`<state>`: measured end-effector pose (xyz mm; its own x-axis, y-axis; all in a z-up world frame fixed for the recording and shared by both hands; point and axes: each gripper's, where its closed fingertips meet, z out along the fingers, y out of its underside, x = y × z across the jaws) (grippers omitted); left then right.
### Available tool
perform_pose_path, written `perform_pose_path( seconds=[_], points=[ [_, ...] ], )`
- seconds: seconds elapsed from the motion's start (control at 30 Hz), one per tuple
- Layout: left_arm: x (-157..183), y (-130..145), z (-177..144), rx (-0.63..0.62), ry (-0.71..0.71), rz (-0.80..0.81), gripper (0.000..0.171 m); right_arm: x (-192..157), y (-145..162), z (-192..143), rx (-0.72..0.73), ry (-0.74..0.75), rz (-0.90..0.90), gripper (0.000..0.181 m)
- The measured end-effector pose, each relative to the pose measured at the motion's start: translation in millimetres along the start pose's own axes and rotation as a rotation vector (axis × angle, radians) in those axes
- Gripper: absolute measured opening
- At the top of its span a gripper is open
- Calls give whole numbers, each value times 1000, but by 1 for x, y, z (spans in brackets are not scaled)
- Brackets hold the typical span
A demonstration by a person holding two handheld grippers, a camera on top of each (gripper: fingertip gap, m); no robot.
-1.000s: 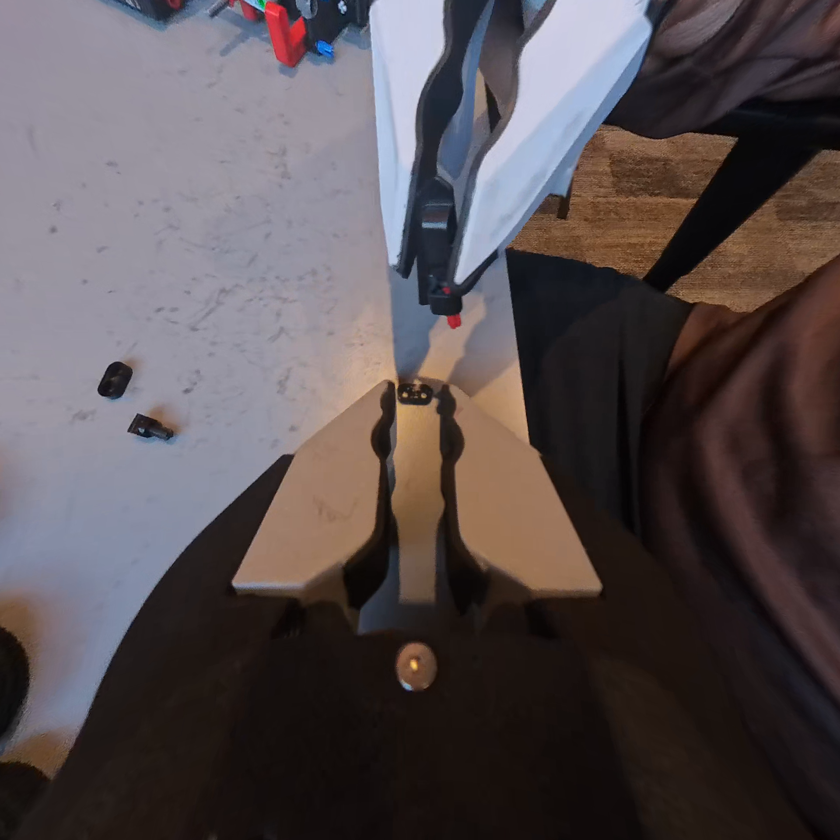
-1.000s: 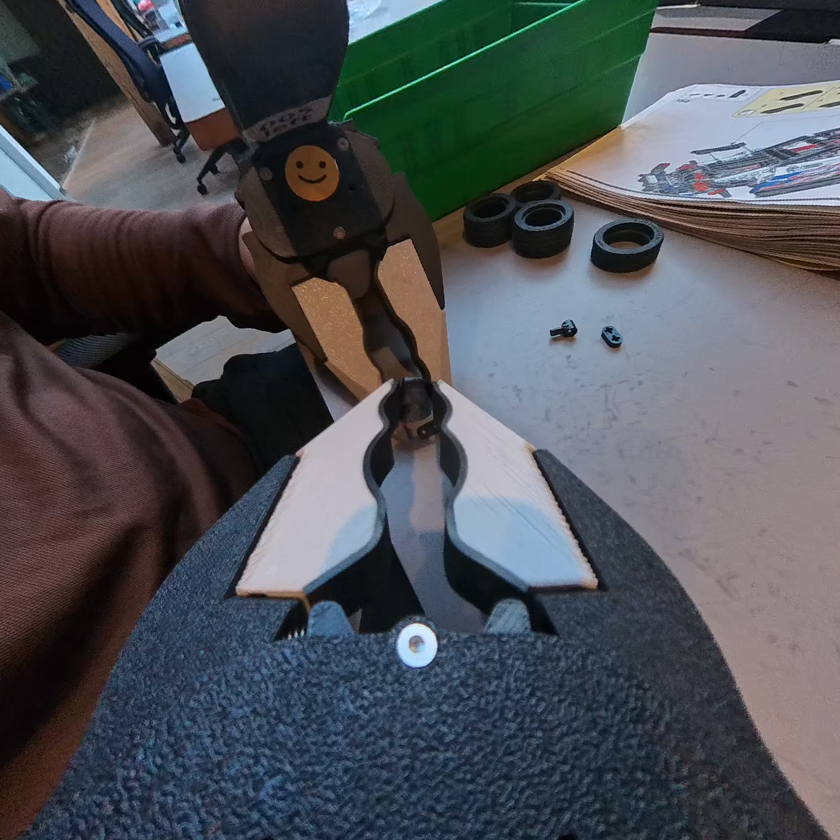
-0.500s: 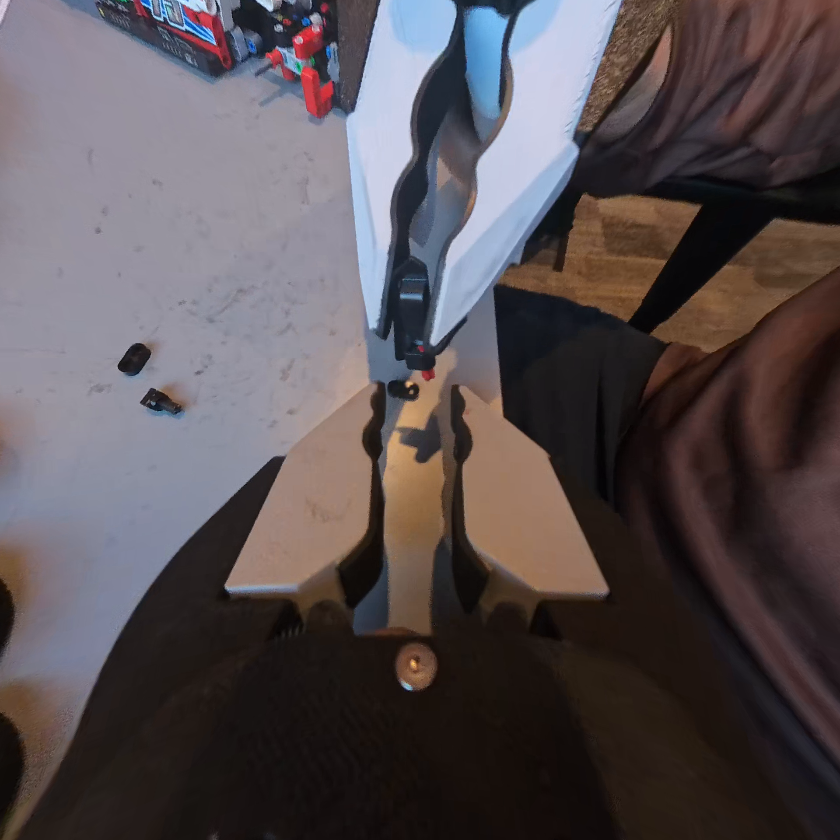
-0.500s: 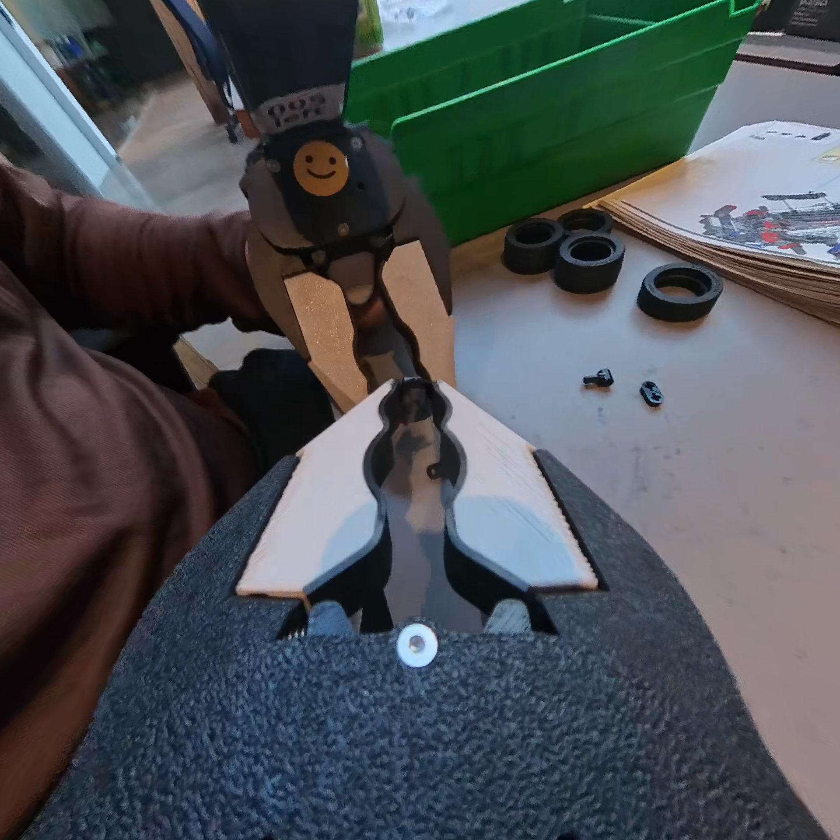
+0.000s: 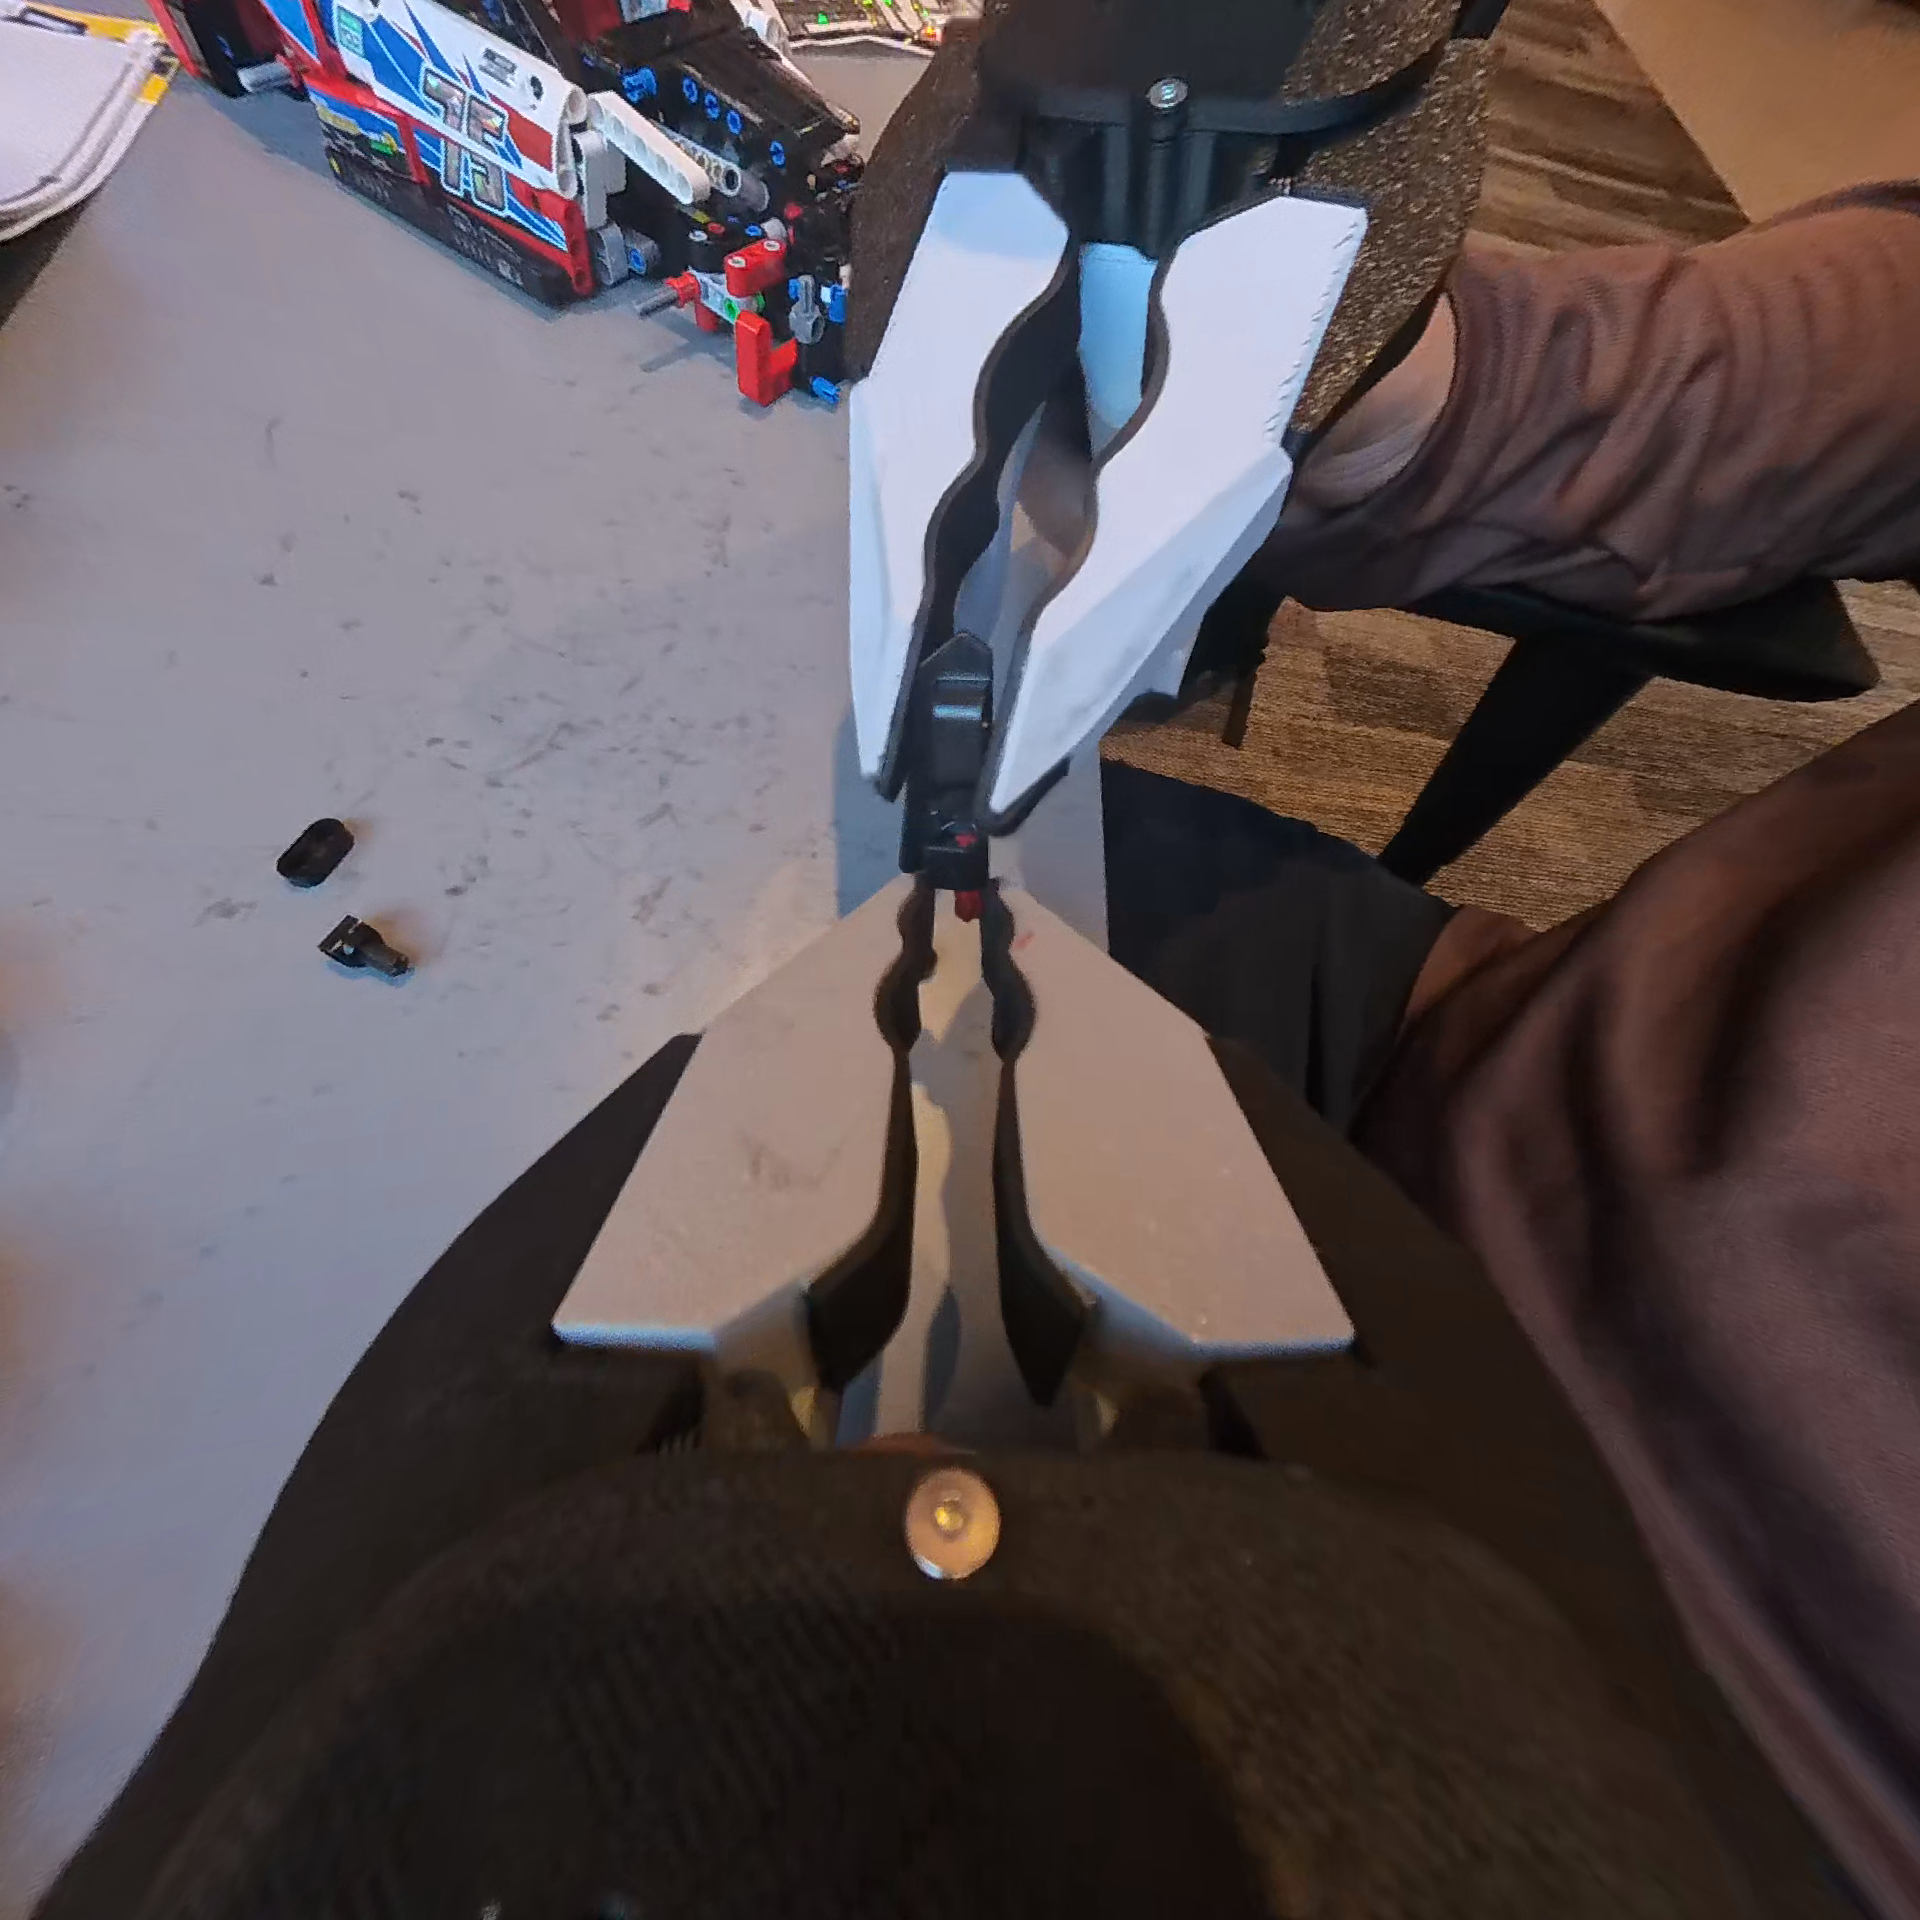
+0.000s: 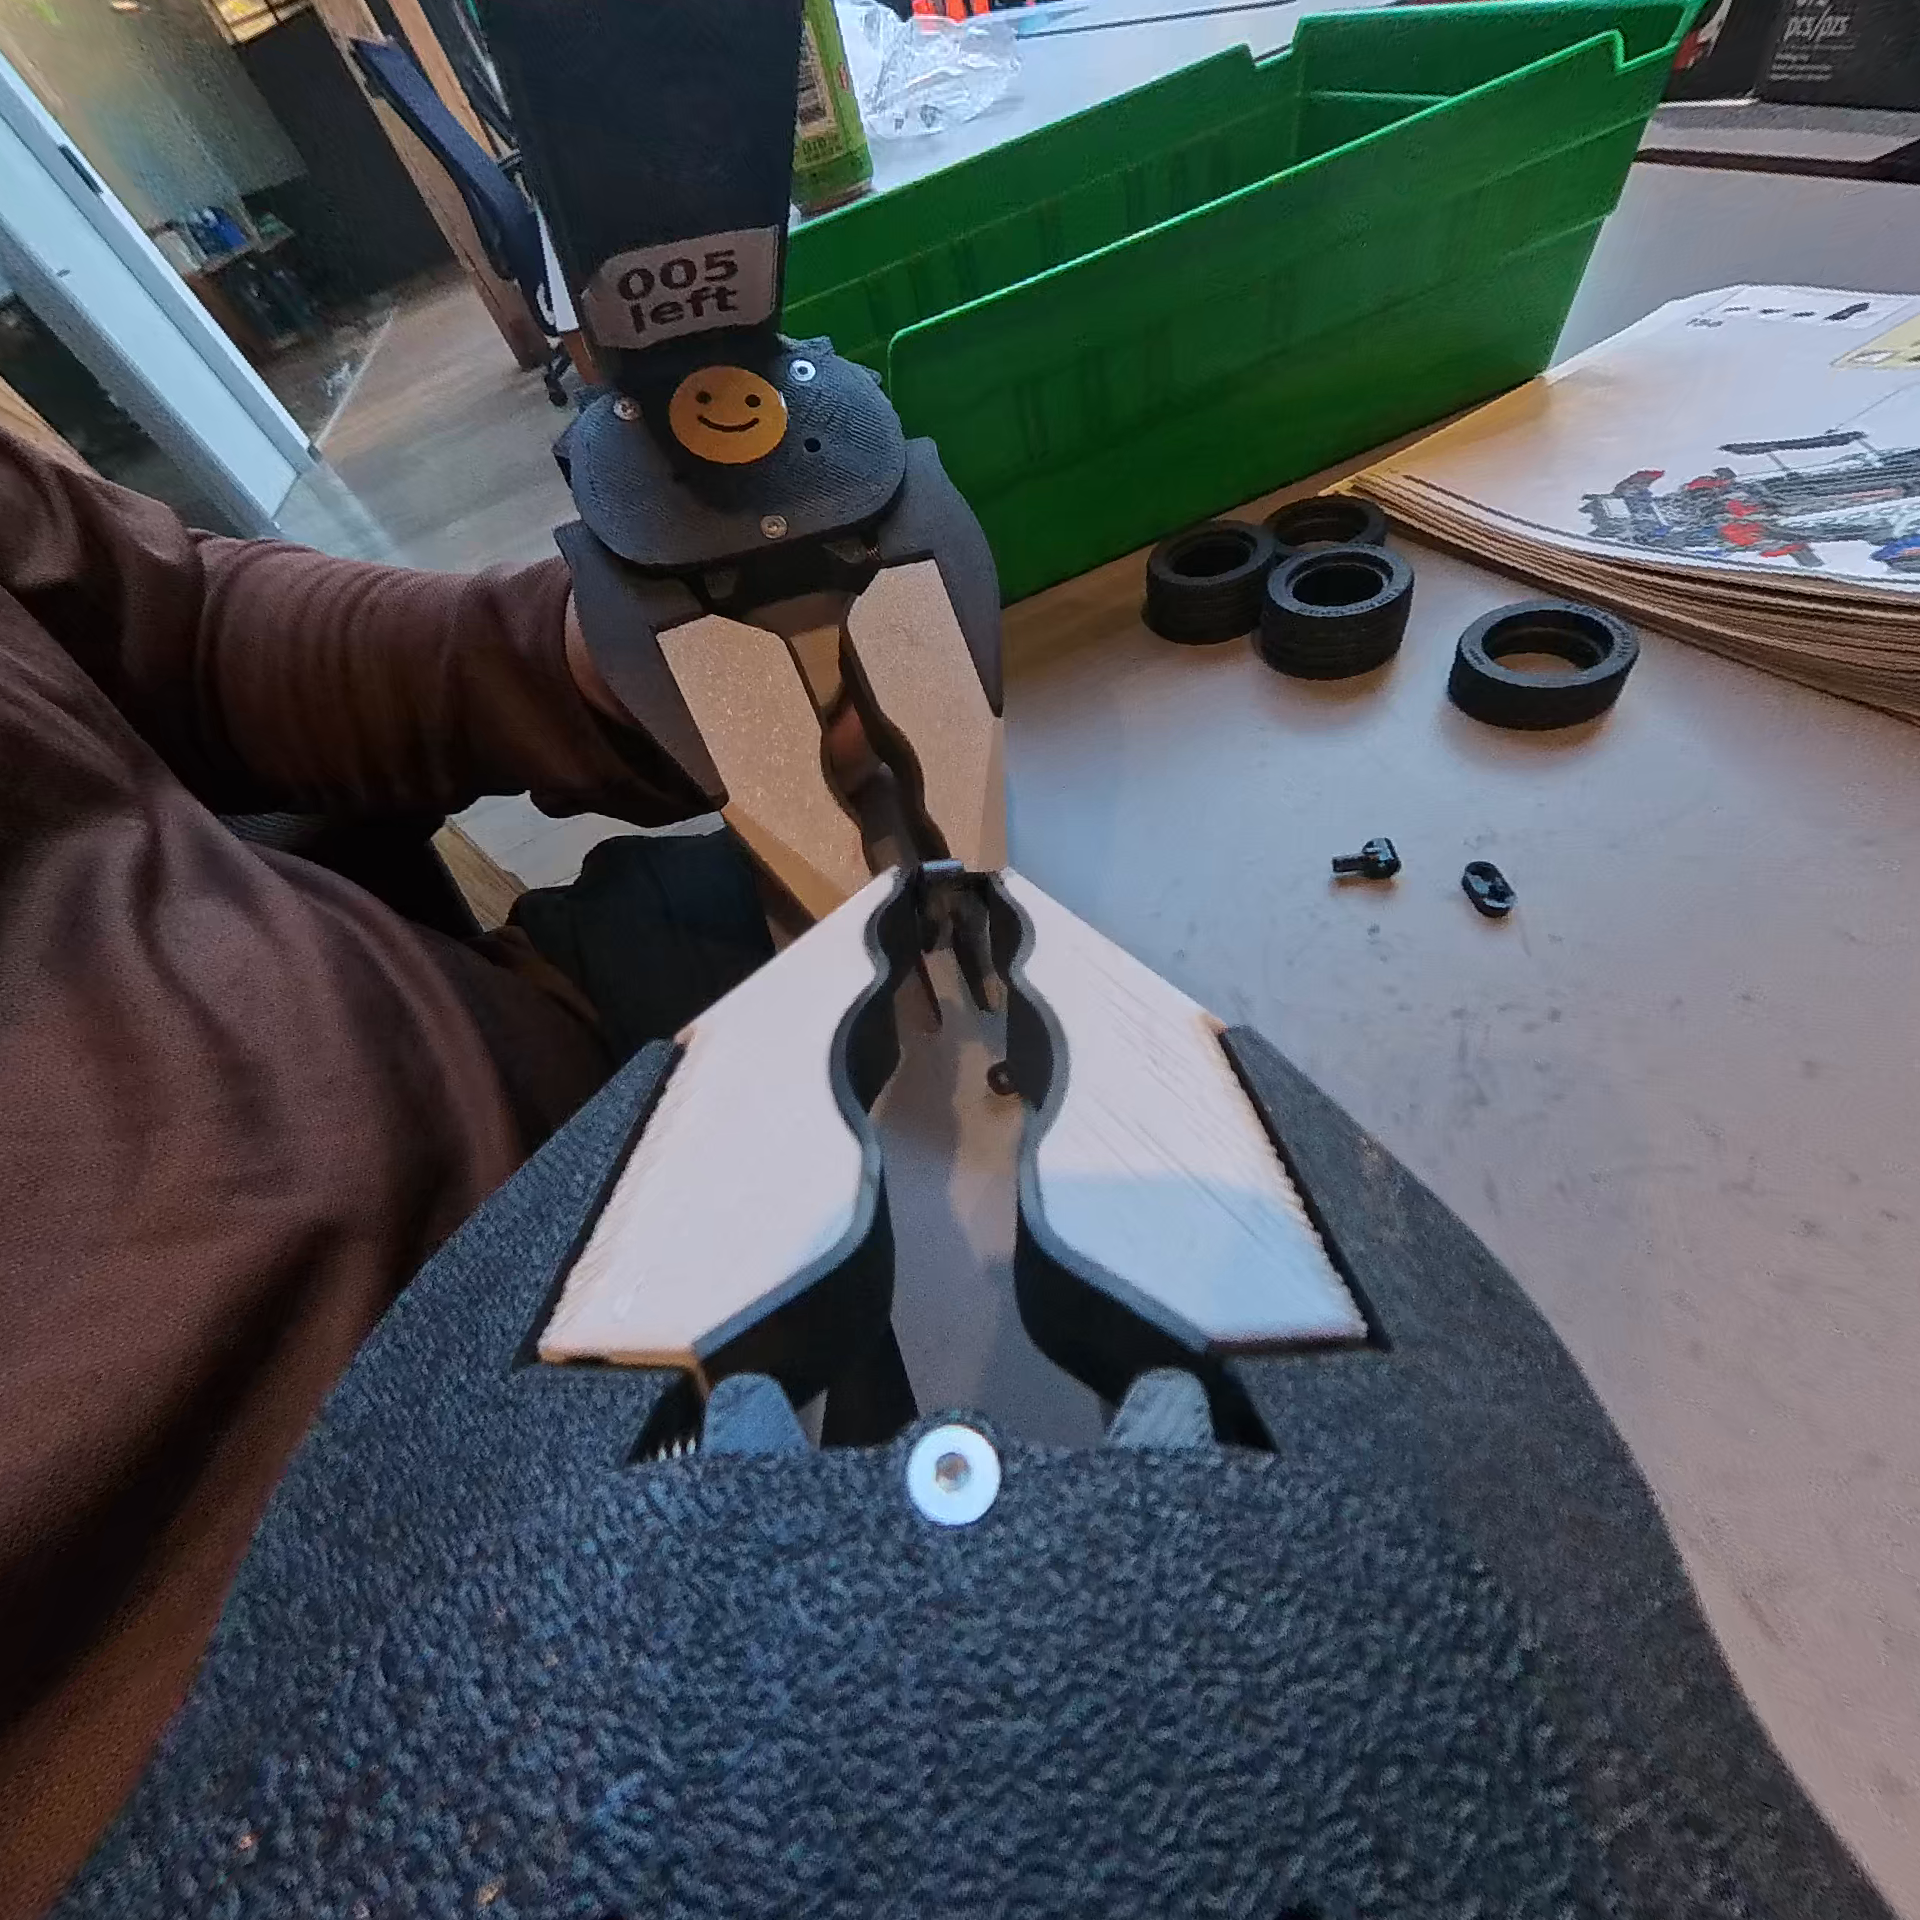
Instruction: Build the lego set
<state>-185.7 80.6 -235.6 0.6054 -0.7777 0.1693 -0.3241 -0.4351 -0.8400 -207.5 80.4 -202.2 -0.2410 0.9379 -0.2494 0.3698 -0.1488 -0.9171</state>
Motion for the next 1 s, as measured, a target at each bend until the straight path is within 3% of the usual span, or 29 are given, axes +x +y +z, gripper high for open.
perform_pose_path(
  seconds=[0.63, 0.67, 0.73, 1.0],
  points=[
    [2, 5, 4, -38, -8, 29, 6, 0, 0, -12, -16, 26, -87, 11],
    [2, 4, 4, -38, -9, 29, 7, 0, 0, -13, -22, 32, -96, 11],
    [0, 7, 3, -49, -10, 34, 27, 3, 2, -13, -44, 56, -113, 11],
    [-14, 31, 1, -193, -54, 145, 32, 8, 16, -8, -150, 108, -183, 11]
  ],
)
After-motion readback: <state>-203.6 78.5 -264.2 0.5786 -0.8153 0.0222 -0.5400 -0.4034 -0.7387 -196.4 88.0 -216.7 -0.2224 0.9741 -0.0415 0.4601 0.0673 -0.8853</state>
